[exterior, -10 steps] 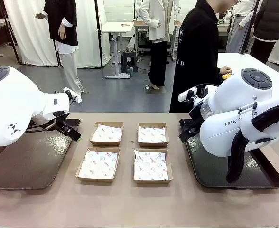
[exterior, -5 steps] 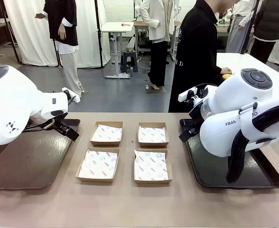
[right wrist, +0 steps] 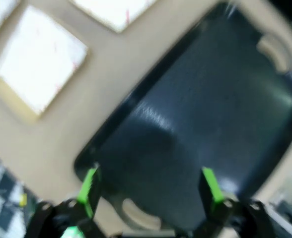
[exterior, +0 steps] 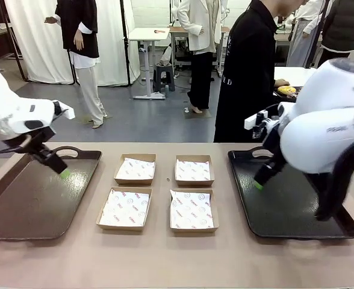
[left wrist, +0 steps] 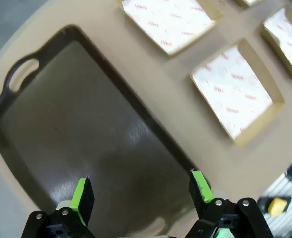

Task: Individually package the donuts and arrange them on the tray.
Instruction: Pick up one Paper togo box.

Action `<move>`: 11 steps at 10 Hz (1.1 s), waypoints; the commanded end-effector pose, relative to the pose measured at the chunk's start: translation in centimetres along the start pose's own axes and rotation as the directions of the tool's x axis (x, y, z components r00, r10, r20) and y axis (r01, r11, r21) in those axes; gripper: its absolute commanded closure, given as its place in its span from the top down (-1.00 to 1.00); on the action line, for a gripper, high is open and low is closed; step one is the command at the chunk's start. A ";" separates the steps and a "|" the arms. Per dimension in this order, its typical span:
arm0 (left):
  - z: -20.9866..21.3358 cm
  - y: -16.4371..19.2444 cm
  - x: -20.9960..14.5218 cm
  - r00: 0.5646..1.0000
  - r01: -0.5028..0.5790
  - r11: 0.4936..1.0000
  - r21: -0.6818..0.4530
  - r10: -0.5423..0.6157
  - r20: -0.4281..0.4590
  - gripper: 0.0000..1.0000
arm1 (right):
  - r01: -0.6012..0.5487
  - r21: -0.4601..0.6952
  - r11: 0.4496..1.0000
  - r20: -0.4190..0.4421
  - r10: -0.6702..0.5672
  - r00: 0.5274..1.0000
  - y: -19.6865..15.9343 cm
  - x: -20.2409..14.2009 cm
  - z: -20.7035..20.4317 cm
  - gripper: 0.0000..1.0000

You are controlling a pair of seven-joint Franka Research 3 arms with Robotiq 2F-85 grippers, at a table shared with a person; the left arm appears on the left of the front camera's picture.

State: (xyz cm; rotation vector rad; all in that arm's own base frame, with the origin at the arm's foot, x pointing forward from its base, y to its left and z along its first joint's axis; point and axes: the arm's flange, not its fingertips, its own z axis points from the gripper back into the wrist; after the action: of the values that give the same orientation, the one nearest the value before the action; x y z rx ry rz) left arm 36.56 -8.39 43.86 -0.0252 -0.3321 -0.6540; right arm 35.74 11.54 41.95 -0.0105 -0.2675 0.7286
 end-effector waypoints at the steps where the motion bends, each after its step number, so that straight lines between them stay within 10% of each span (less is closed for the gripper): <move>1: -1.1 -5.5 -13.8 0.997 0.073 0.997 -0.020 -0.074 -0.039 1.00 | -0.098 -0.010 0.995 -0.103 0.096 0.990 5.9 -15.0 0.7 1.00; 2: -1.0 -5.8 -14.3 0.999 0.045 0.999 -0.009 -0.045 -0.029 1.00 | -0.096 -0.030 0.995 -0.130 0.091 0.987 5.8 -15.8 0.9 1.00; 3: -1.1 -6.1 -13.8 1.000 0.021 1.000 0.001 -0.021 -0.018 1.00 | -0.028 0.015 1.000 -0.070 0.029 0.997 0.4 -1.6 2.0 1.00; 4: 2.5 -0.3 -1.7 0.998 0.032 0.999 -0.031 -0.034 -0.051 1.00 | -0.028 0.015 1.000 -0.070 0.029 0.997 0.4 -1.6 2.0 1.00; 8: 3.1 -0.4 -2.0 0.998 0.032 0.999 -0.034 -0.034 -0.059 1.00 | -0.041 0.004 0.999 -0.089 0.041 0.995 0.3 -2.1 2.7 1.00; 10: 4.7 3.2 -4.9 0.979 -0.154 0.901 -0.406 0.193 0.058 1.00 | 0.121 0.448 0.886 0.075 -0.171 0.982 -3.2 -5.2 3.5 1.00; 11: 5.7 5.1 -7.3 0.949 -0.203 0.786 -0.585 0.305 0.079 1.00 | 0.182 0.667 0.723 0.092 -0.322 0.942 -5.5 -8.0 4.1 1.00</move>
State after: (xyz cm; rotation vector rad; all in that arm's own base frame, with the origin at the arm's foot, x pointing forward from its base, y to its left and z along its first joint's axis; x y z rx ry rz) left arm 33.31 -2.42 46.55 -0.4152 -0.2745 -0.5674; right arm 33.47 5.43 44.18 0.3711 -0.2037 0.6712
